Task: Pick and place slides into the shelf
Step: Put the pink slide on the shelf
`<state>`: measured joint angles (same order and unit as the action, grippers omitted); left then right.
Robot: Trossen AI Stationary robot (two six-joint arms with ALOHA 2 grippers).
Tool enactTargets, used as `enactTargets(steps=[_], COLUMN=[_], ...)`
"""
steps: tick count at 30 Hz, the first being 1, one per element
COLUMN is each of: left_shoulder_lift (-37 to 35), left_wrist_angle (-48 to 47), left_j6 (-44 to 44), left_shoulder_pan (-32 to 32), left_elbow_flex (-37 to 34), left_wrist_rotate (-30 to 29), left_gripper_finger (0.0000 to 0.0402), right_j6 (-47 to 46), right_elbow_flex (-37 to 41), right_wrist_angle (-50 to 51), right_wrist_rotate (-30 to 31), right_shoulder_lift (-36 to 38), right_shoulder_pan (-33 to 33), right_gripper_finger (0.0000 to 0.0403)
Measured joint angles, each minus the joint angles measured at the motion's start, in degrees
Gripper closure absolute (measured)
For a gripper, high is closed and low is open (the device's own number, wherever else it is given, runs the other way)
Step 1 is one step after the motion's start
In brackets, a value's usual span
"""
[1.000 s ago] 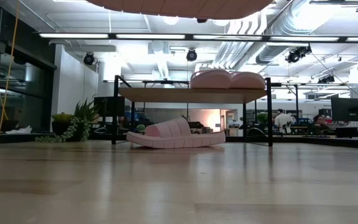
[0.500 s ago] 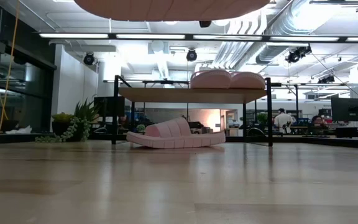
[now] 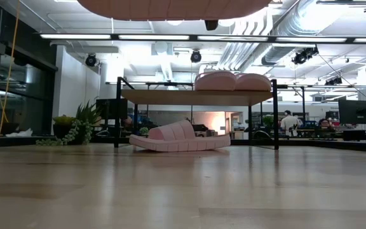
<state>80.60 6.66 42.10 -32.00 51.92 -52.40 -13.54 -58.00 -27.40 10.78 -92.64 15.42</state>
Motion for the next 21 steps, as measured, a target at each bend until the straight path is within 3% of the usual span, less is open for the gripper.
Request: enactTargets(steps=[21], left_shoulder_lift=[0.0], left_wrist_angle=[2.8], left_j6=[-0.36], left_shoulder_pan=[0.1], left_elbow_flex=[-0.02], left_wrist_rotate=[0.24], left_gripper_finger=[0.0244], right_j6=[0.02], right_elbow_flex=[-0.07], right_wrist_angle=[-0.31], right_wrist_rotate=[0.23], right_shoulder_lift=[0.04], right_shoulder_pan=[0.0], right_gripper_finger=[0.0402])
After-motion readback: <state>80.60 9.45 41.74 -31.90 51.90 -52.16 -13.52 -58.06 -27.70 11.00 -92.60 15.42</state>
